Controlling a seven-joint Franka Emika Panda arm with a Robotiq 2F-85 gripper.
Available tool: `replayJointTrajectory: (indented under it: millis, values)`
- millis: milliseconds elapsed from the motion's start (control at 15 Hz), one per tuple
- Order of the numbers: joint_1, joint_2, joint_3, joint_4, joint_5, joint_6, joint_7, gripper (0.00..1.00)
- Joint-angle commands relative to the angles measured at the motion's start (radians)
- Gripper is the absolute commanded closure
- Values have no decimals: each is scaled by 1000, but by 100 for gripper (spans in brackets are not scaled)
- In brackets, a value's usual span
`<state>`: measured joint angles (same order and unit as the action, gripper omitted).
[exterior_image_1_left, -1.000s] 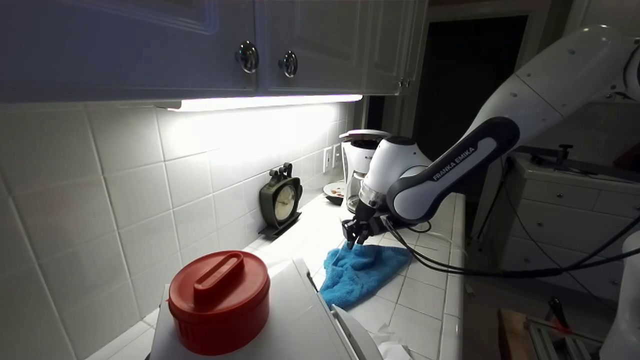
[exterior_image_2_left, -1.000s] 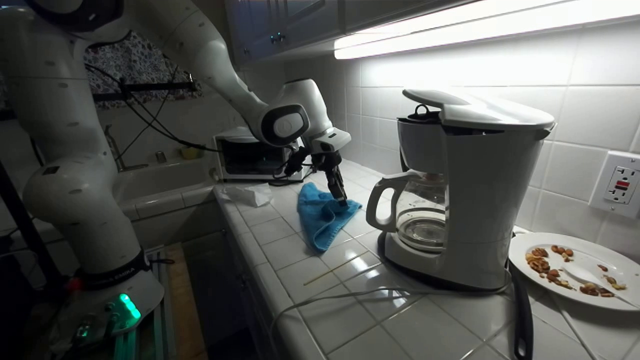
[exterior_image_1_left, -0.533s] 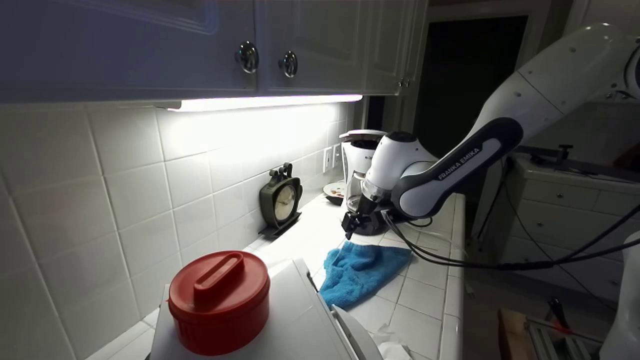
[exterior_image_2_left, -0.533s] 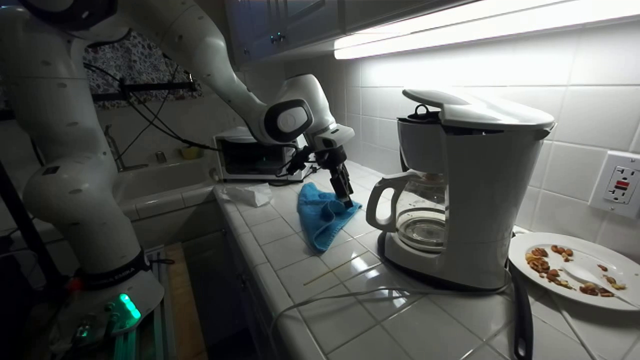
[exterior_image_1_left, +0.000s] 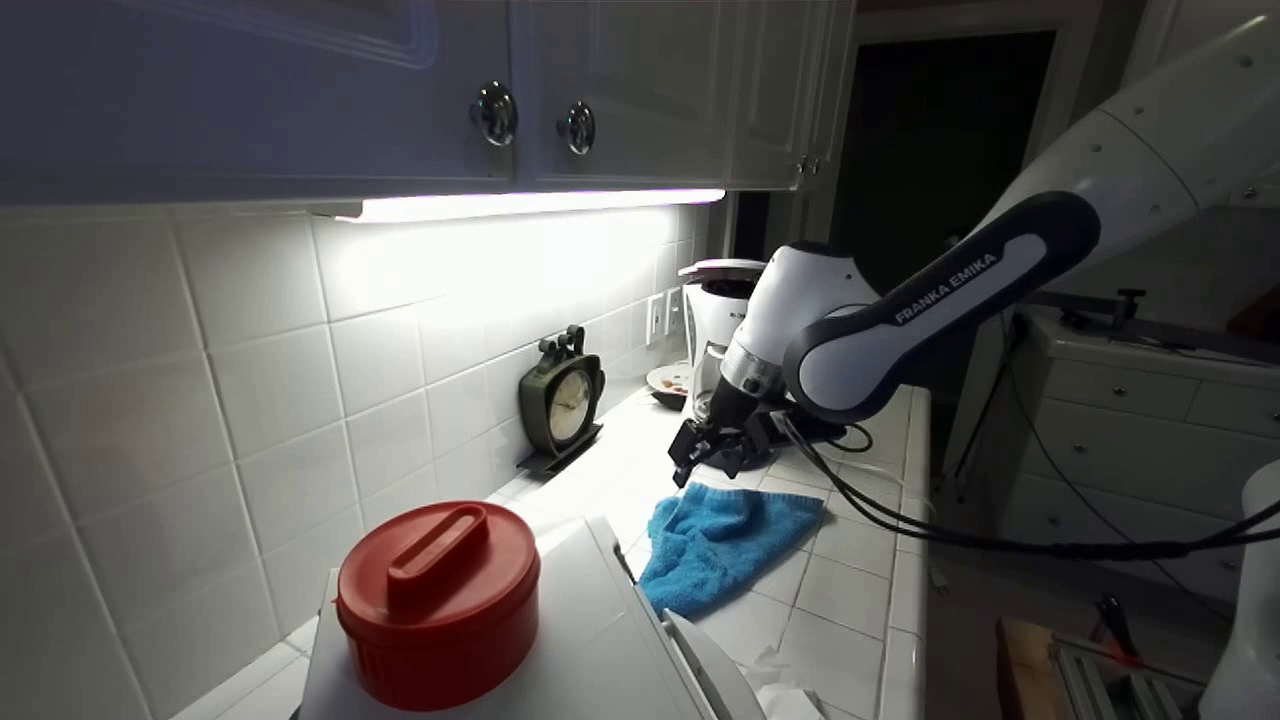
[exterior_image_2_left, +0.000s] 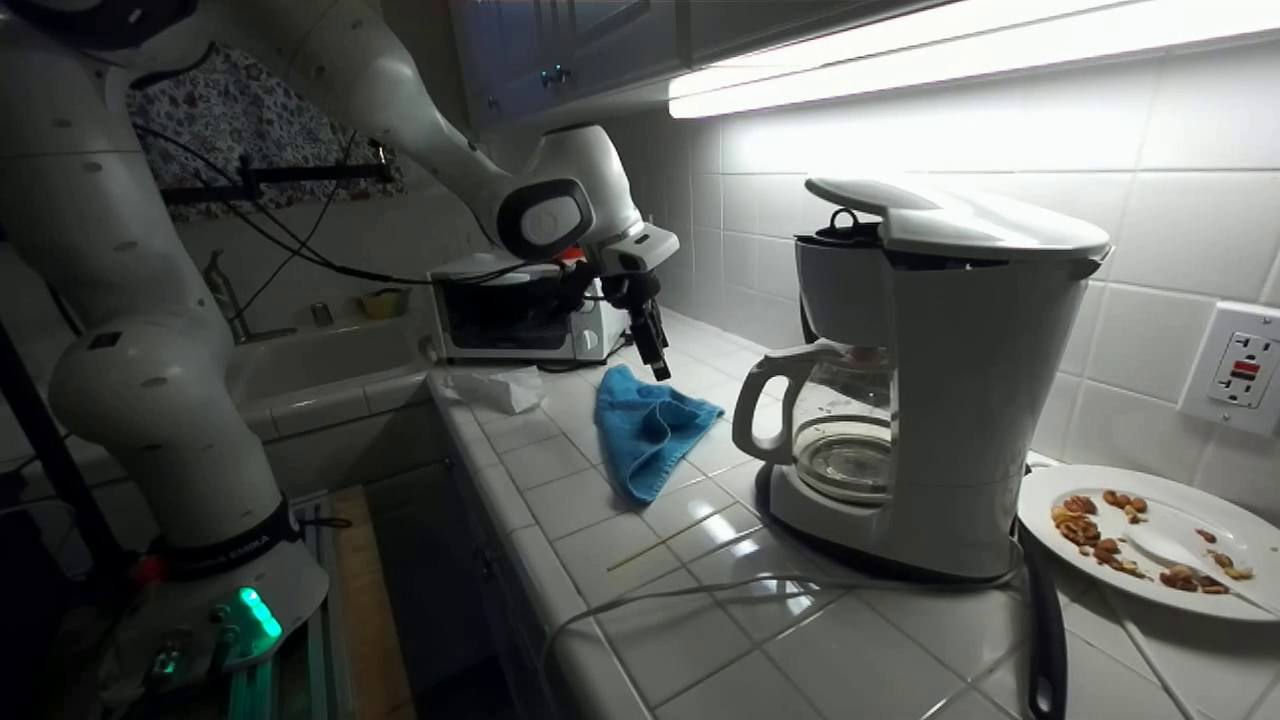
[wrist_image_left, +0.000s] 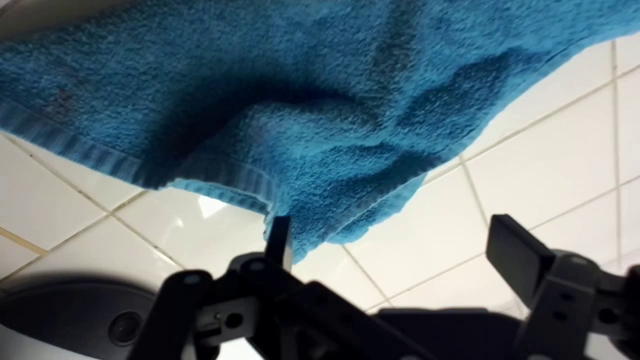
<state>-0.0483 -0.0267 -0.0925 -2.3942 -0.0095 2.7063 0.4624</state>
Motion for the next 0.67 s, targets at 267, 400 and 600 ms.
replayJointTrajectory:
  millis: [267,400,600]
  values:
    - [38,20,57,64,297,-149,-176,0]
    - [38,41,65,90,312,-192,-125,0]
    - [41,84,73,134,296,-240,-33,0]
